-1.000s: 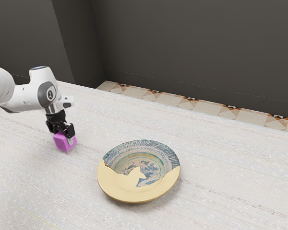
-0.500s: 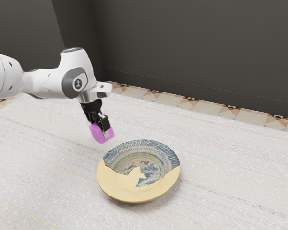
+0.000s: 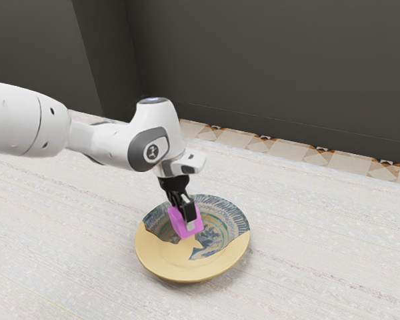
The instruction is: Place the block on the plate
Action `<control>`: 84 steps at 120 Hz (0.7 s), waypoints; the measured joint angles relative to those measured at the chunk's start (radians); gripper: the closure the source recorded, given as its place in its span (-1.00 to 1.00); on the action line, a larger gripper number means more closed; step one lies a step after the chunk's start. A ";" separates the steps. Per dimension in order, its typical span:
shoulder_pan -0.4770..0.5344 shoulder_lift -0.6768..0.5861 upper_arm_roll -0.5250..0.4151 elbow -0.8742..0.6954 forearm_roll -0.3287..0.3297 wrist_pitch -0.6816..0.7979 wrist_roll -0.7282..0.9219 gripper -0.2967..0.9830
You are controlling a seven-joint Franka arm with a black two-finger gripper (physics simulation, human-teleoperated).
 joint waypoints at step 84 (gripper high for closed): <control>0.000 -0.103 0.009 0.305 0.211 -0.275 -0.007 -0.52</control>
